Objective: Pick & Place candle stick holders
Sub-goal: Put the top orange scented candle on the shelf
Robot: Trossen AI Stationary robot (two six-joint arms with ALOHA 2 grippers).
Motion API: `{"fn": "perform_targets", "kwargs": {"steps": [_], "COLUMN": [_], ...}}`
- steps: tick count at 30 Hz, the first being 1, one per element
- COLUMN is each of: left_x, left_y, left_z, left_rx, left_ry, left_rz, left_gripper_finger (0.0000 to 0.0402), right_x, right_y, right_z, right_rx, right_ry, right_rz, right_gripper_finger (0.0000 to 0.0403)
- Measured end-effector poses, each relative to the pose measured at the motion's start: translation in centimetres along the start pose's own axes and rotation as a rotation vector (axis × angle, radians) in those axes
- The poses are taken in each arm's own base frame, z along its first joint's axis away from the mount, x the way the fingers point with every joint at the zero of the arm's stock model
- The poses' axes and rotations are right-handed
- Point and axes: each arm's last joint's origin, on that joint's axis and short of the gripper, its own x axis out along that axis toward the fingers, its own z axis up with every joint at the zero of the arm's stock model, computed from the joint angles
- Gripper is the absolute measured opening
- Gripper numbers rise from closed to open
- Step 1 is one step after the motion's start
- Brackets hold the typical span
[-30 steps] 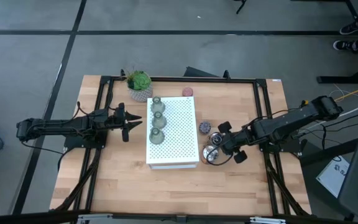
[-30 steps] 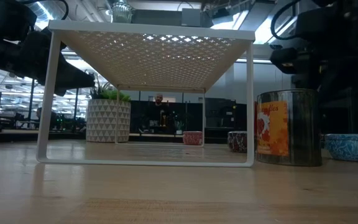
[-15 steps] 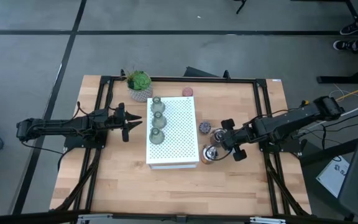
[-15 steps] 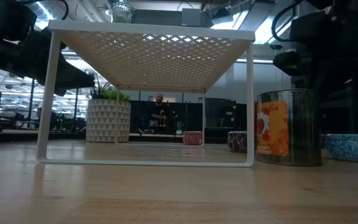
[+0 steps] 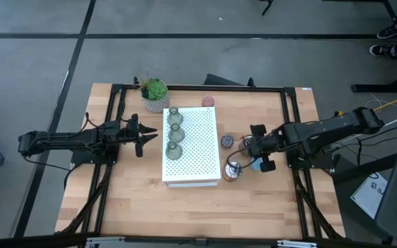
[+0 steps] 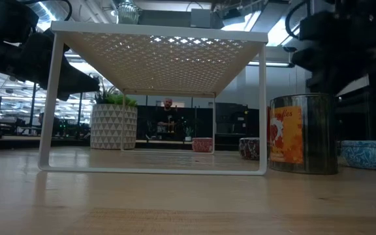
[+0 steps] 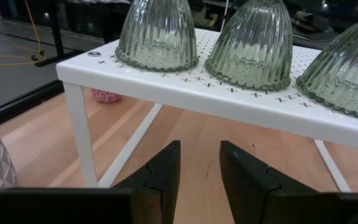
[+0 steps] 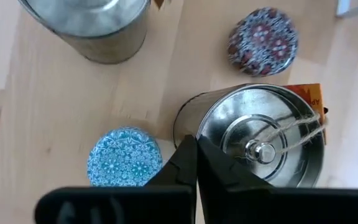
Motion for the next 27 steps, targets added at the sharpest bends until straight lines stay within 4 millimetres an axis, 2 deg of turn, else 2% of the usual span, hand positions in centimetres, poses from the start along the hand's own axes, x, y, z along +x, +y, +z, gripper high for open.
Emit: {"fn": "perform_targets", "kwargs": {"steps": [16, 27], "left_x": [0.0, 0.0], "left_y": [0.0, 0.0], "left_z": [0.0, 0.0], "left_rx": [0.000, 0.000], "left_ry": [0.001, 0.000], "left_rz": [0.000, 0.000], "left_gripper_finger": [0.0107, 0.0107], "right_x": [-3.8, -7.0], "right_y": [-1.1, -3.3], "right_z": [1.9, 2.6], "right_rx": [0.014, 0.050], "right_ry": [-0.059, -0.066], "right_rz": [-0.087, -0.116], "right_gripper_finger": [0.0000, 0.0000]}}
